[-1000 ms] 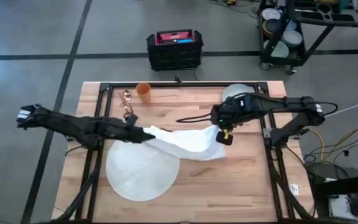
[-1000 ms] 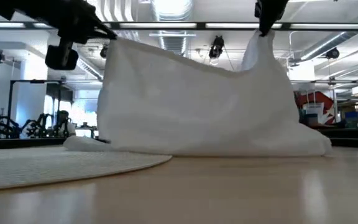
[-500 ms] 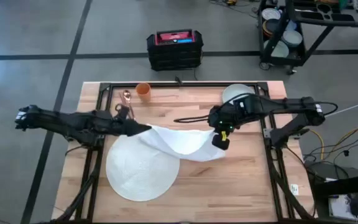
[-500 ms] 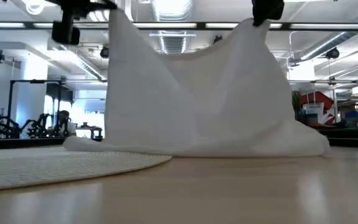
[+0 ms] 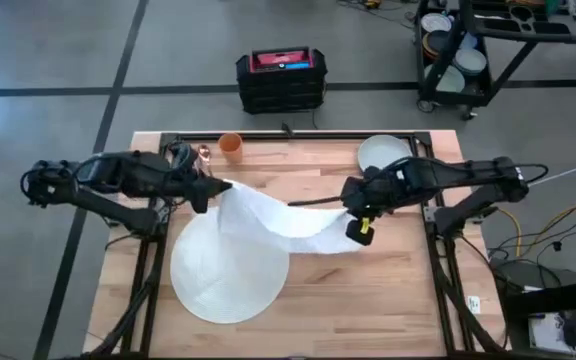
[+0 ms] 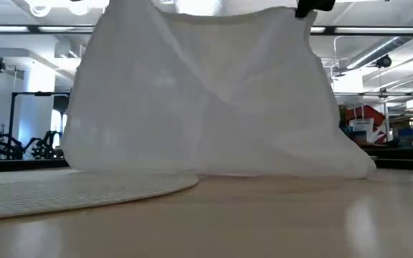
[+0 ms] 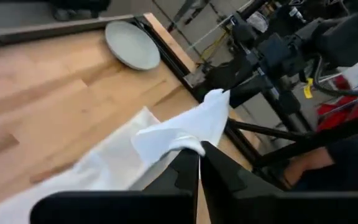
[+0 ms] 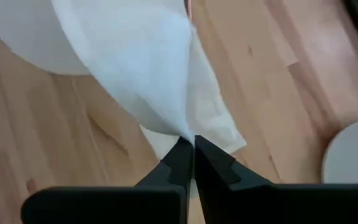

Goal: Set table place
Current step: Fold the white napkin

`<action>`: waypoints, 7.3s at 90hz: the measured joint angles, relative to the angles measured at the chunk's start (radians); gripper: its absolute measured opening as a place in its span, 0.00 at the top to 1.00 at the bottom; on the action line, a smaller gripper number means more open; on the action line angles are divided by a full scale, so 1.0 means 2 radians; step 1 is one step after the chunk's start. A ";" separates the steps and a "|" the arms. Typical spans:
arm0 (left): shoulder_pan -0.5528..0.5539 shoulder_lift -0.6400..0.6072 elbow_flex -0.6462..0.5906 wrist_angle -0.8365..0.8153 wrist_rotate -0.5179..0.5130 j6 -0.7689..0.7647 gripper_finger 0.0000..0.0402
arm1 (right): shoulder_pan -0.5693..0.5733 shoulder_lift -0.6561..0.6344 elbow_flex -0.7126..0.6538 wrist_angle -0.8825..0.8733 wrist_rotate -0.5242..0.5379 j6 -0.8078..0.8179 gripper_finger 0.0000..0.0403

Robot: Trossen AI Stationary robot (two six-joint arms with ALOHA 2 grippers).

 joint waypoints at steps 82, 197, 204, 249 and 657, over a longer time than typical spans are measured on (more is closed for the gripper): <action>0.003 0.031 0.118 -0.101 -0.121 0.084 1.00 | -0.014 0.003 0.162 0.007 0.124 -0.069 1.00; 0.003 0.045 0.222 -0.218 -0.241 0.133 1.00 | -0.027 0.003 0.216 -0.055 0.210 -0.078 1.00; 0.003 0.055 0.222 -0.233 -0.241 0.132 1.00 | -0.027 0.003 0.216 -0.073 0.208 -0.069 1.00; 0.003 0.125 0.221 -0.310 -0.254 0.182 1.00 | -0.029 0.008 0.213 -0.124 0.217 -0.045 1.00; -0.399 0.295 -0.116 0.112 0.029 -0.330 0.77 | 0.316 0.148 -0.100 0.209 -0.052 0.427 0.93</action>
